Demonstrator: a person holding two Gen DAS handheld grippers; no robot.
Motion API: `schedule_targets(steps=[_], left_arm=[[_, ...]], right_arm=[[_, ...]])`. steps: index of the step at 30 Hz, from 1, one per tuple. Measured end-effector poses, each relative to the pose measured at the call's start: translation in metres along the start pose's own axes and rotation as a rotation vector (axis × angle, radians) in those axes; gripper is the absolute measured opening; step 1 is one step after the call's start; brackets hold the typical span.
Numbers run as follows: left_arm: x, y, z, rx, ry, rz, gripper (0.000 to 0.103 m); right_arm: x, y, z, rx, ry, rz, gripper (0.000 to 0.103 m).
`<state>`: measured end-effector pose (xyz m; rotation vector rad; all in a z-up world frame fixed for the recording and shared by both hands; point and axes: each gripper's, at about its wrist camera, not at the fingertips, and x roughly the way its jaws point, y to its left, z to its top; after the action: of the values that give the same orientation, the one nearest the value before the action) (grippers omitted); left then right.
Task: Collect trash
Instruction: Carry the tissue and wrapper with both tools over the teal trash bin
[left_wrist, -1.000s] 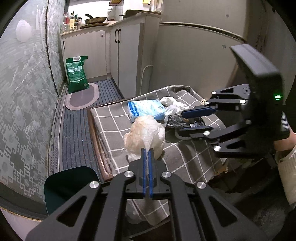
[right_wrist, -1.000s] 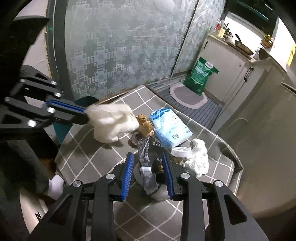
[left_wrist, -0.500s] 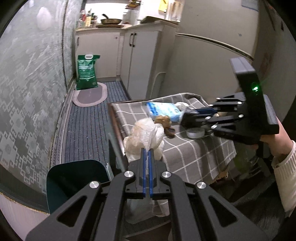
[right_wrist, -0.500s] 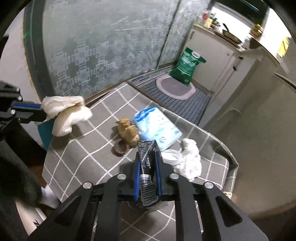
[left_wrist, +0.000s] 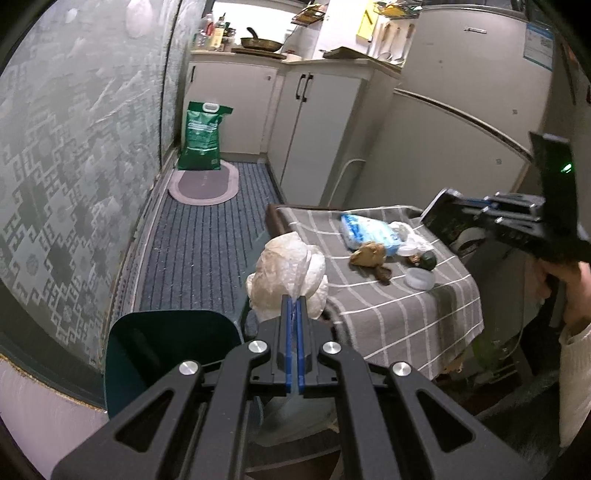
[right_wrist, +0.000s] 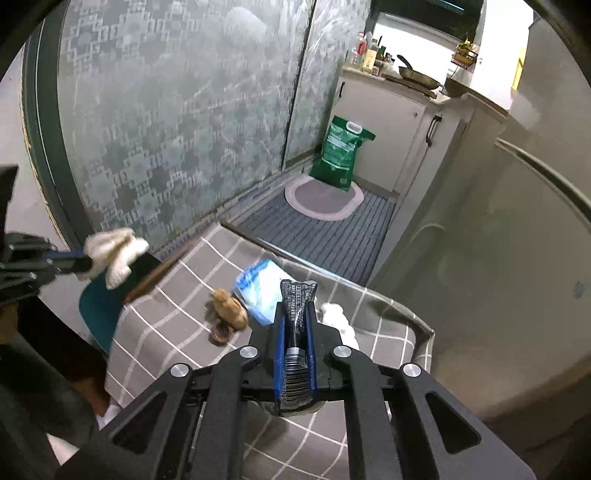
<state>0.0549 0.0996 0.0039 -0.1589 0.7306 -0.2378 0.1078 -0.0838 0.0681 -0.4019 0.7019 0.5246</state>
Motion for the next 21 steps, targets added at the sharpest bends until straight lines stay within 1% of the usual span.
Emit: schedule_targets(steps=[5,9,14,21], left_arm=[[0.000,0.017,-0.007,-0.021,0.019,0.034,0.003],[0.001,0.032,-0.014,-0.042,0.038,0.064,0.003],[0.004,0.055,-0.027,-0.066,0.077,0.102,0.003],[0.010,0.083,-0.046,-0.089,0.132,0.156,0.003]], right_arm=[[-0.006,0.020,0.014,-0.026,-0.033,0.032,0.009],[-0.004,0.042,0.025,-0.049,-0.047,0.079,0.009],[0.005,0.072,0.037,-0.074,-0.052,0.144,0.009],[0.024,0.118,0.055,-0.107,-0.035,0.233,0.009]])
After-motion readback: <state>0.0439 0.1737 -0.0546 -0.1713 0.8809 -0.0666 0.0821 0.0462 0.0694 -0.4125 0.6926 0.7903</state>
